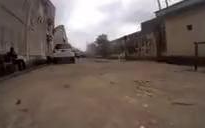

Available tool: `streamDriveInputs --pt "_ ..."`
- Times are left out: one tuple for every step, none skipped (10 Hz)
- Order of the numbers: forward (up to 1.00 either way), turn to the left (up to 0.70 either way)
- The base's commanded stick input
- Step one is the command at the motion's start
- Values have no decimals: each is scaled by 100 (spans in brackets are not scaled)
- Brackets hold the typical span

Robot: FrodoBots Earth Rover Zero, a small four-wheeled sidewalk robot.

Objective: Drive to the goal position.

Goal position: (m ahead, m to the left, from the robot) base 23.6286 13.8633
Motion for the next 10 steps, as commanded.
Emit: streamDriveInputs --pt "30 0" --pt "30 0" --pt "30 0" --pt "30 0" --pt "30 0" --pt "30 0" --pt "30 0" --pt "30 0" --pt "30 0" --pt "30 0"
